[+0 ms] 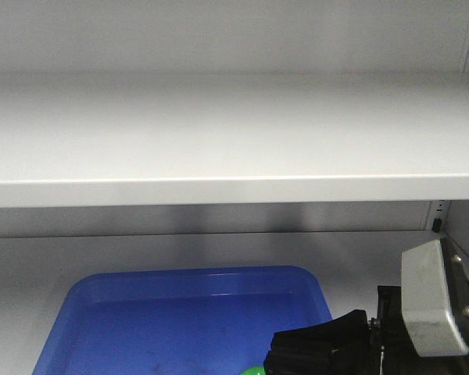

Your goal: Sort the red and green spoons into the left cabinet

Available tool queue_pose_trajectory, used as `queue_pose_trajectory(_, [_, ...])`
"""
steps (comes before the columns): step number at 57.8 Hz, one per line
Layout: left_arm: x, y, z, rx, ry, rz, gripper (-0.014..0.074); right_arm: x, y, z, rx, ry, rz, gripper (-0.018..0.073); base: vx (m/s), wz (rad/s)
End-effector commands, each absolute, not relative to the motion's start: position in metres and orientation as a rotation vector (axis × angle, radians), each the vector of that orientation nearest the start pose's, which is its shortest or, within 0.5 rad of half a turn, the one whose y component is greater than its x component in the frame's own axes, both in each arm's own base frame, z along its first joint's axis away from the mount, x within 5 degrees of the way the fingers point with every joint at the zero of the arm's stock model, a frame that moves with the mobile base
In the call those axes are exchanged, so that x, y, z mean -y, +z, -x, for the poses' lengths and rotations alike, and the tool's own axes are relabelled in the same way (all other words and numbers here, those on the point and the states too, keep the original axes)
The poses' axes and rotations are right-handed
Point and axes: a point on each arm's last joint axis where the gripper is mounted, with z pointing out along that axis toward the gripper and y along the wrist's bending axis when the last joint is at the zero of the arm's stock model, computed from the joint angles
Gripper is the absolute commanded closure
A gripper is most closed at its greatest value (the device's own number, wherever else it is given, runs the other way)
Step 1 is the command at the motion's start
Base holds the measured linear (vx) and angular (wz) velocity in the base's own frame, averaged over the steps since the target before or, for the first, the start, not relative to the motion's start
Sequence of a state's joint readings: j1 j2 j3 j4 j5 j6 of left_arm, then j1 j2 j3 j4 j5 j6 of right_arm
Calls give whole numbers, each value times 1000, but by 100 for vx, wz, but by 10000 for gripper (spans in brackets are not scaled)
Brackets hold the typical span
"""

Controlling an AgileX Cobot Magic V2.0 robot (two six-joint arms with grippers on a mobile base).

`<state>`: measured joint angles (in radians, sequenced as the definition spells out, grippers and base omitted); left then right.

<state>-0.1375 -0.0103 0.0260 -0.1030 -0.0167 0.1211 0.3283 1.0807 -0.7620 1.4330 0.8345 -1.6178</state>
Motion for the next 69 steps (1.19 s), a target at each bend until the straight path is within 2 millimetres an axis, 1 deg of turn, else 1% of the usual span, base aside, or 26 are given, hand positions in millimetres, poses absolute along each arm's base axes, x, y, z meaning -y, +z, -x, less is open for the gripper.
queue_pose_trajectory(1, [7, 210, -54, -1408, -107, -88, 597, -130, 346, -172, -1546, 882, 1004, 562, 0, 0])
queue_pose_trajectory(47, [7, 210, -54, -1408, -107, -88, 597, -130, 346, -172, -1546, 882, 1004, 562, 0, 0])
queue_pose_trajectory(52, [7, 210, -54, -1408, -107, -88, 597, -129, 347, -175, -1536, 838, 998, 562, 0, 0])
queue_pose_trajectory(61, [7, 210, -54, -1408, -107, -88, 597, -127, 348, -180, -1555, 810, 929, 562, 0, 0])
queue_pose_trajectory(69, [7, 210, -54, -1408, -107, -88, 597, -121, 358, -177, -1536, 767, 840, 562, 0, 0])
